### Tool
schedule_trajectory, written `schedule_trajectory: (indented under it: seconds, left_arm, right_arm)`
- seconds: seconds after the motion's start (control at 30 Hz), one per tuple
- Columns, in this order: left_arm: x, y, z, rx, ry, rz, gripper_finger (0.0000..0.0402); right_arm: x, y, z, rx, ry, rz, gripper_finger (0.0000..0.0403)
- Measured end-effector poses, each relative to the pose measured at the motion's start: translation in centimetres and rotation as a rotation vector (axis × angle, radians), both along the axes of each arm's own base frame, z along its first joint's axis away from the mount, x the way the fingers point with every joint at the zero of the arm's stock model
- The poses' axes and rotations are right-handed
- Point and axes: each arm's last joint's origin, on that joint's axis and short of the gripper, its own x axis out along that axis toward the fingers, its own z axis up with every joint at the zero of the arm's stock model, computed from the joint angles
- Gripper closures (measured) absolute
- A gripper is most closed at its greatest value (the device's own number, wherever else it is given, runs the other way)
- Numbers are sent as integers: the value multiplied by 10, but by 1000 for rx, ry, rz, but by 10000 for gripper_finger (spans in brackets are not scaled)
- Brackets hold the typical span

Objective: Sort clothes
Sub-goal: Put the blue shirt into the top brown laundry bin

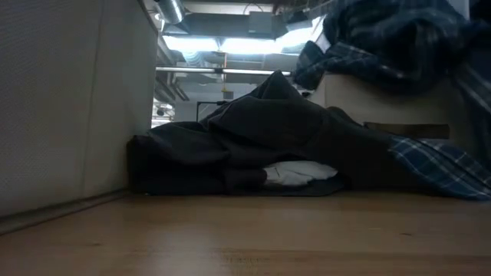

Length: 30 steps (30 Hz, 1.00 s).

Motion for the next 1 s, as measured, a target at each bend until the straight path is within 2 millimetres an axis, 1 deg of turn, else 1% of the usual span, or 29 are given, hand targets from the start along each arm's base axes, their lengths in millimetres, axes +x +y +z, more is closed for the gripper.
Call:
schedule_trajectory:
  seconds: [0.1, 0.23, 0.37, 0.47, 0.57, 0.7, 1.0]
  left_arm:
    - [0, 0, 0, -1, 0, 1, 235]
    - [0, 0, 0, -3, -1, 2, 235]
    - [0, 0, 0, -12, -2, 7, 235]
    - [0, 0, 0, -13, -3, 7, 235]
    - [0, 0, 0, -13, -3, 7, 235]
    - [0, 0, 0, -12, -3, 8, 235]
    - [0, 1, 0, -6, -2, 6, 235]
  right_arm:
    - [11, -12, -28, 82, 53, 2, 382]
    - [24, -36, -68, 174, 105, -30, 382]
    - [26, -62, -110, 302, 95, -70, 382]
    - [24, -77, -140, 403, 52, -84, 382]
    - [24, -87, -170, 494, 9, -67, 382]
    - [23, -94, -207, 587, -32, -60, 381]
    - [22, -111, -279, 771, 8, -107, 381]
